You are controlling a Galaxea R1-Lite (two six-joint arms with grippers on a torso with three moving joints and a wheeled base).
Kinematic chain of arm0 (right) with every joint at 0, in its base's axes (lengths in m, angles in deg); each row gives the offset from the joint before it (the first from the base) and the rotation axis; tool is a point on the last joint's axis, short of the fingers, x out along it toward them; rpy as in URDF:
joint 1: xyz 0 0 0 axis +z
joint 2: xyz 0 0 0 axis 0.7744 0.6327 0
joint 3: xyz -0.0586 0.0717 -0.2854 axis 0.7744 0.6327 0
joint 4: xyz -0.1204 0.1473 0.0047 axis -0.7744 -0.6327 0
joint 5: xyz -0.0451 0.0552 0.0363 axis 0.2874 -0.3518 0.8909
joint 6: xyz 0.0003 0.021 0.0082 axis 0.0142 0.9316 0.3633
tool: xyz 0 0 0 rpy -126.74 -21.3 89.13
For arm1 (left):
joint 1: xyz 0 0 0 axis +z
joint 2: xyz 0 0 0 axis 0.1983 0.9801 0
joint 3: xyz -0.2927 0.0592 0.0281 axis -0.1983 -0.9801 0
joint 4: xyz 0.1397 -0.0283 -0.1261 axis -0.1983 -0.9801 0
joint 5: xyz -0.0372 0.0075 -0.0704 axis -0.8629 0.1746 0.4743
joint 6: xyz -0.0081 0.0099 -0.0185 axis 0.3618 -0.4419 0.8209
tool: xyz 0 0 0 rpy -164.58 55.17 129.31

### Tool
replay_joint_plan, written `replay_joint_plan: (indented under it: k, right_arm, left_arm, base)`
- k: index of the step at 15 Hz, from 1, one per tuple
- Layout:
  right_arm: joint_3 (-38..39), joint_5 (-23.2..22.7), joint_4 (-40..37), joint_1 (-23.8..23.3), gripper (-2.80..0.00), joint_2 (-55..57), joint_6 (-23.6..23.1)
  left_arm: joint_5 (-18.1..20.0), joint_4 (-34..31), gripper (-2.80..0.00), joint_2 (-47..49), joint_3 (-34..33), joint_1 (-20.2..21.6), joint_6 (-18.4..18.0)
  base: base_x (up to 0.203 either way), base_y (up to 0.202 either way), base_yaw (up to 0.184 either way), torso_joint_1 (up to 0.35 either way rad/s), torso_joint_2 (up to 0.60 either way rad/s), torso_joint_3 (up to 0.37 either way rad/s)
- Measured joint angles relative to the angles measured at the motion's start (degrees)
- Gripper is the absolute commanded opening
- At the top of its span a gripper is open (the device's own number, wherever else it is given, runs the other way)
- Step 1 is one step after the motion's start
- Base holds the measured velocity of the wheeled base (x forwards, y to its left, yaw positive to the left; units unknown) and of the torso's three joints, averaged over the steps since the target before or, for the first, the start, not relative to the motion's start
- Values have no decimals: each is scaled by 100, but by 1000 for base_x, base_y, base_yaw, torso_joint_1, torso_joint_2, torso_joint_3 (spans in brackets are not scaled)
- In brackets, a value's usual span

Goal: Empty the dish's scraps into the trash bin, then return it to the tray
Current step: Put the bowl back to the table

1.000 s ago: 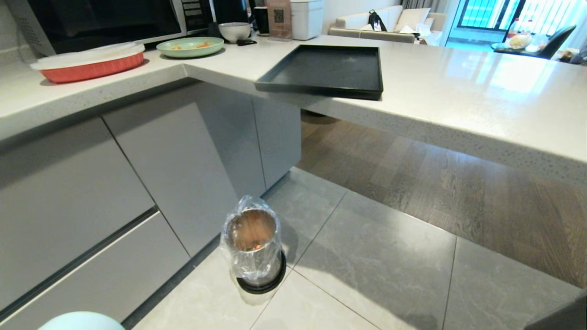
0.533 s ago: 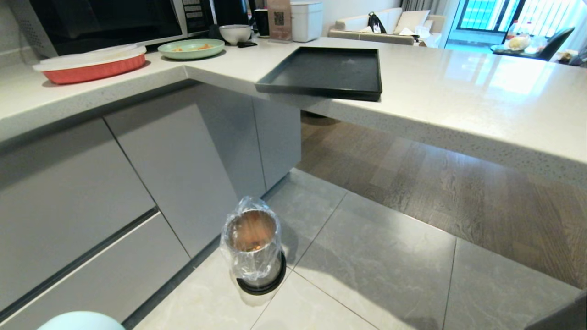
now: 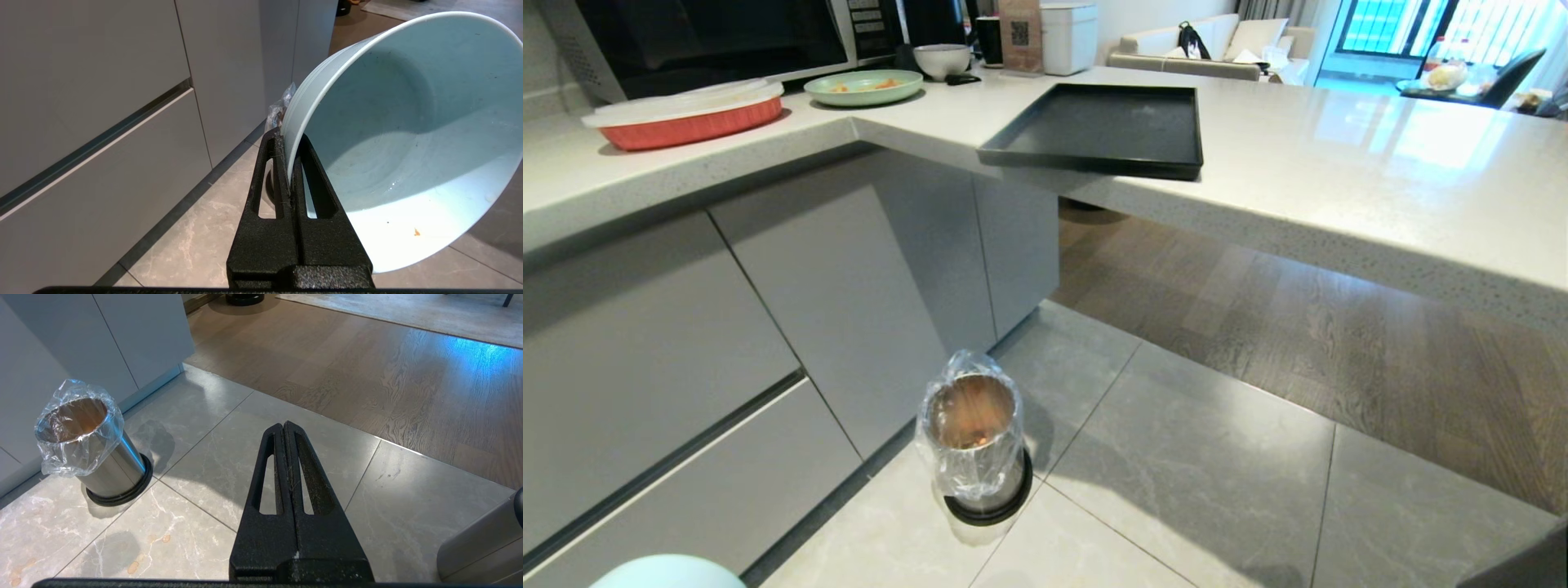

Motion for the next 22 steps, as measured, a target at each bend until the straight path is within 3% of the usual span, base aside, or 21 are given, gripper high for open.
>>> replay_joint_plan:
  k: [22]
  right_arm:
    - [2, -2, 2, 0, -280, 0, -25]
  left_arm:
    - [0, 0, -280, 0, 0, 2, 0]
  base:
    - [0, 0, 0, 0, 0, 0]
